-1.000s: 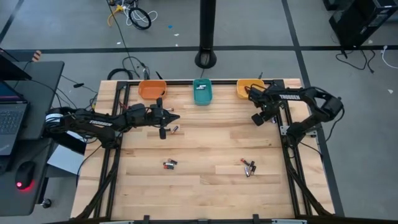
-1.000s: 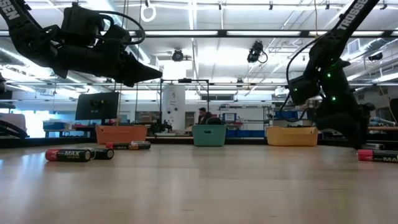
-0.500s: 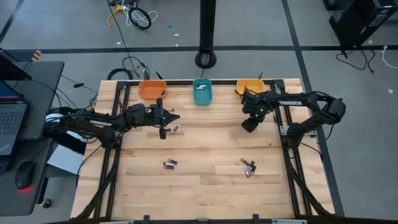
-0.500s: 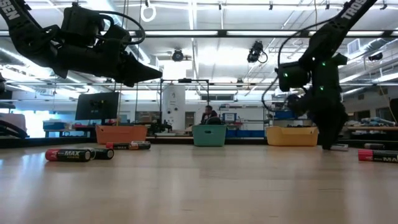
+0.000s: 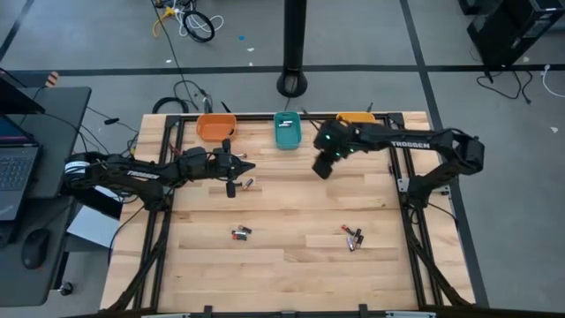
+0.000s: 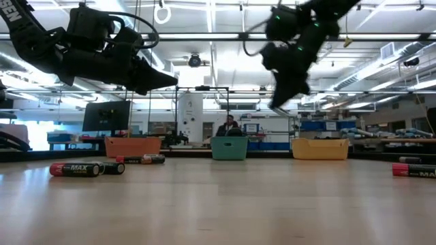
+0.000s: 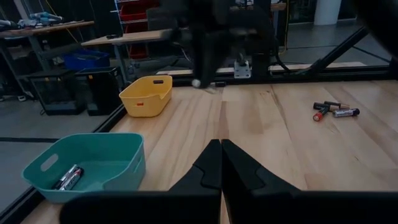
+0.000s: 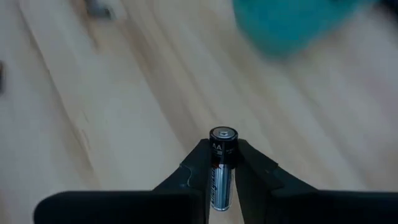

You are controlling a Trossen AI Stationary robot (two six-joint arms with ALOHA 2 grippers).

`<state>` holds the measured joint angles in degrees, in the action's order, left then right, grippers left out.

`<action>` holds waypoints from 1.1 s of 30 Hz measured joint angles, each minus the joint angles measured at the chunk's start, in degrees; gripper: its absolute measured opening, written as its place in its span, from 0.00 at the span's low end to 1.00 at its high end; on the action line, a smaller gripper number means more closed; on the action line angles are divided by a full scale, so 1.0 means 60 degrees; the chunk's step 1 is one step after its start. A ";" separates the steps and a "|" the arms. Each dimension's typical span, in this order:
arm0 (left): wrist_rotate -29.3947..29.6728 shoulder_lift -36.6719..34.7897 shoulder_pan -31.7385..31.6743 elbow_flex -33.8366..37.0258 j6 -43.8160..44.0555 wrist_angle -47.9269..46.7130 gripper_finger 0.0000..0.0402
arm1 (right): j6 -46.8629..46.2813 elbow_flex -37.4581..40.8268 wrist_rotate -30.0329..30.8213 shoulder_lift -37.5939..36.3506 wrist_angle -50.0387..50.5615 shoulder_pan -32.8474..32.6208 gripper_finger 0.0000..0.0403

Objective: Sort batteries
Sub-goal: Put the black-silver battery in the green bin

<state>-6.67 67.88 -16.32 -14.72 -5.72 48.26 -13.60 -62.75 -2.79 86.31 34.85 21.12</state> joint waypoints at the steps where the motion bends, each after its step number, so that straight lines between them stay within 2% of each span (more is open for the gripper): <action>1: 0.0000 0.0000 -0.0001 0.0000 -0.0003 0.0007 0.01 | 0.0104 -0.0388 0.0019 0.0241 -0.0028 0.0013 0.14; 10: 0.0001 0.0000 -0.0004 0.0000 0.0000 0.0036 0.01 | 0.2015 -0.3970 0.0029 0.3171 0.0419 0.0517 0.14; 17: 0.0000 0.0000 -0.0004 0.0000 -0.0004 0.0017 0.01 | 0.3226 -0.6118 0.0029 0.5056 0.0980 0.1213 0.14; 23: 0.0003 0.0000 -0.0004 -0.0004 -0.0004 -0.0003 0.01 | 0.3712 -0.6901 -0.0044 0.6067 0.1275 0.1684 0.15; 33: -0.0001 0.0000 -0.0004 -0.0004 -0.0033 -0.0032 0.01 | 0.3977 -0.6848 -0.0346 0.6720 0.1251 0.2194 0.15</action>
<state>-6.68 67.88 -16.34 -14.74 -5.91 48.07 10.26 -103.84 -4.86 126.63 42.36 34.29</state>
